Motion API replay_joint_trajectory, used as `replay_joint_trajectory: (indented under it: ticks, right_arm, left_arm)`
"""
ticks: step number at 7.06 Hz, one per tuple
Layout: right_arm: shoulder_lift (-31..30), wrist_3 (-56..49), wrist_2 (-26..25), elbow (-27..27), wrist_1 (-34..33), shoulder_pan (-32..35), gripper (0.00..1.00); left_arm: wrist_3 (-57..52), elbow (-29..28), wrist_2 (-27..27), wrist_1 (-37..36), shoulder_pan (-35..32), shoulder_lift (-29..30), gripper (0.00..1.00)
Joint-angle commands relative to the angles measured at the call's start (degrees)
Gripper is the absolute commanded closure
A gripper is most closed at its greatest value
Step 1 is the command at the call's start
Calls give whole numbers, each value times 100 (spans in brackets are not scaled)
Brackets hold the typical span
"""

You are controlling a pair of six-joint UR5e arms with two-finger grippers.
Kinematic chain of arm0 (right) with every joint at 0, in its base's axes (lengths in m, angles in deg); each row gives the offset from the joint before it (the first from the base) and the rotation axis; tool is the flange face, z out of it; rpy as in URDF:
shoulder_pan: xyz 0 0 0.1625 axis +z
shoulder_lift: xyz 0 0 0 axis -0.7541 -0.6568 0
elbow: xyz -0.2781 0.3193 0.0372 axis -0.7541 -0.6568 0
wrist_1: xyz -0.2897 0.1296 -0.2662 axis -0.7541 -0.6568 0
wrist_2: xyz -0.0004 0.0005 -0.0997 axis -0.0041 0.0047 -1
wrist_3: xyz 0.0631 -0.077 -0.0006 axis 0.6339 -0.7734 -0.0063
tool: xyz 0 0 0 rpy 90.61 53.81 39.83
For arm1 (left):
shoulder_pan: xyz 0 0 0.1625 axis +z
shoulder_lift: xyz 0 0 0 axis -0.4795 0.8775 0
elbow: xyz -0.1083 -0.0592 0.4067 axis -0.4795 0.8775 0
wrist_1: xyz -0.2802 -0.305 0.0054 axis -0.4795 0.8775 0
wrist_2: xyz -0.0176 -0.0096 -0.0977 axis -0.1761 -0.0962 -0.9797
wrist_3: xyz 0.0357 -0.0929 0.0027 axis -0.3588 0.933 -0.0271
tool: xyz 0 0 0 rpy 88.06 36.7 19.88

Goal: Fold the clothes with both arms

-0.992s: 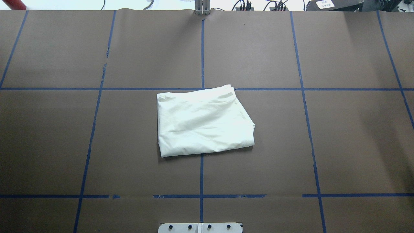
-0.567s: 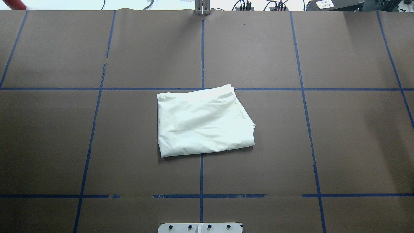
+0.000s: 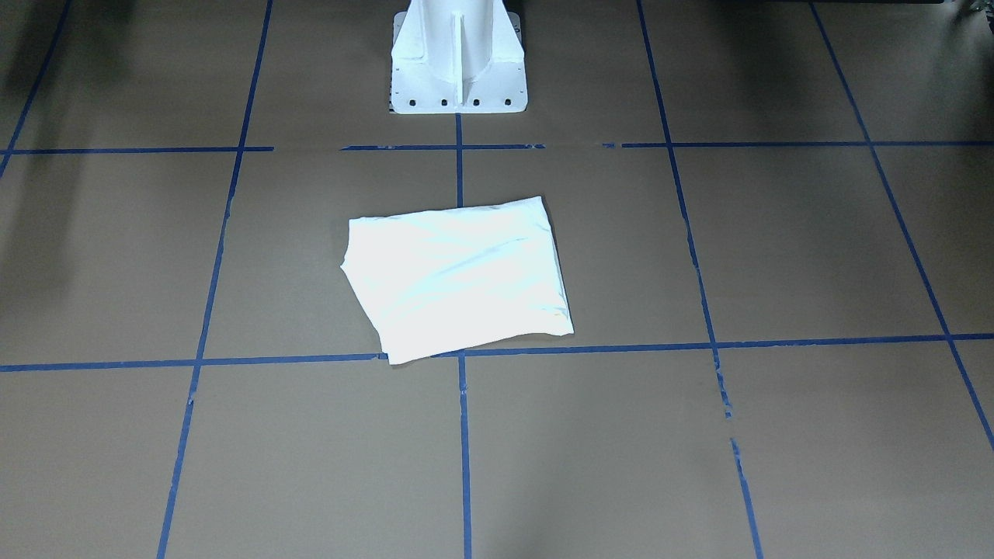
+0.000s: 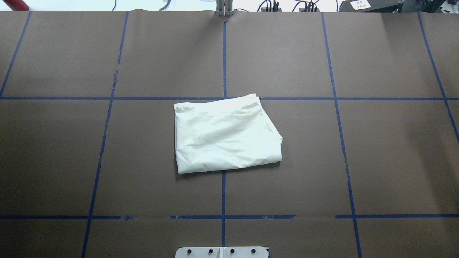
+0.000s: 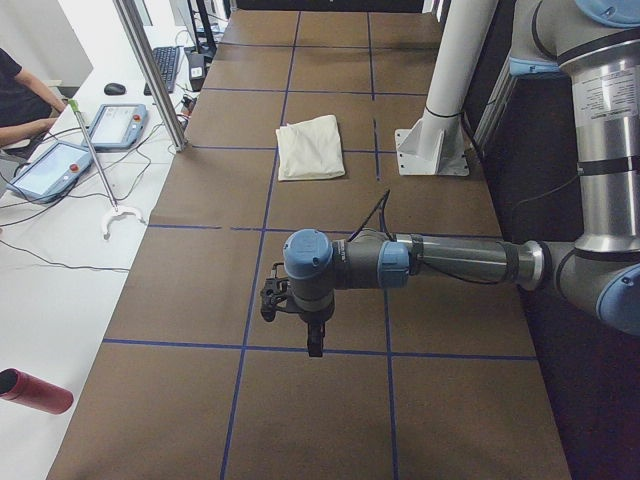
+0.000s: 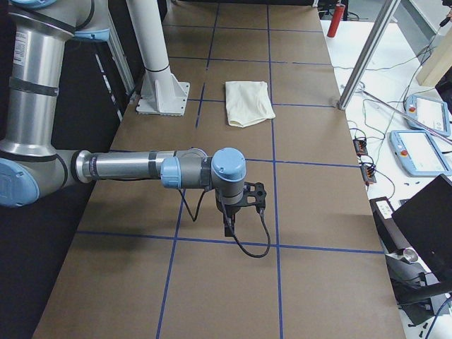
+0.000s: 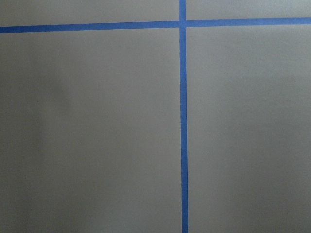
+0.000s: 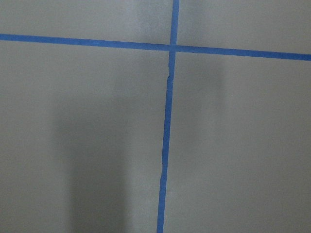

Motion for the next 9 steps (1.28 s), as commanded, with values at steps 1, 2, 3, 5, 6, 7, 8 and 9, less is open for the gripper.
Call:
replay_joint_trajectory:
  ticks: [1,2,3,5,6,7,8,9]
  right_arm:
    - [3,27,94,-26,-17,1,0]
    - [-23,53,252,-44,-8,1,0]
    - [-14,45,262,-62,-8,1,0]
    - [-5,88,236,-79,9,1,0]
    - [-14,88,227,-79,35,1,0]
    - [-14,97,218,-88,44,1,0]
    - [-14,97,227,-88,44,1,0]
    - [-14,97,227,-88,44,1,0]
  left_arm:
    - [-21,-32,-18,16,-13,-15,0]
    - [-204,-40,-18,7,-21,-50,0]
    - [-528,-49,-18,-19,-22,-146,0]
    - [-549,-23,-18,-55,-22,-138,0]
    - [-540,29,-18,-55,-22,-129,0]
    - [-549,39,-27,-55,-13,-120,0]
    - [-549,74,-27,-55,-21,-120,0]
    - [-549,56,-27,-55,-13,-111,0]
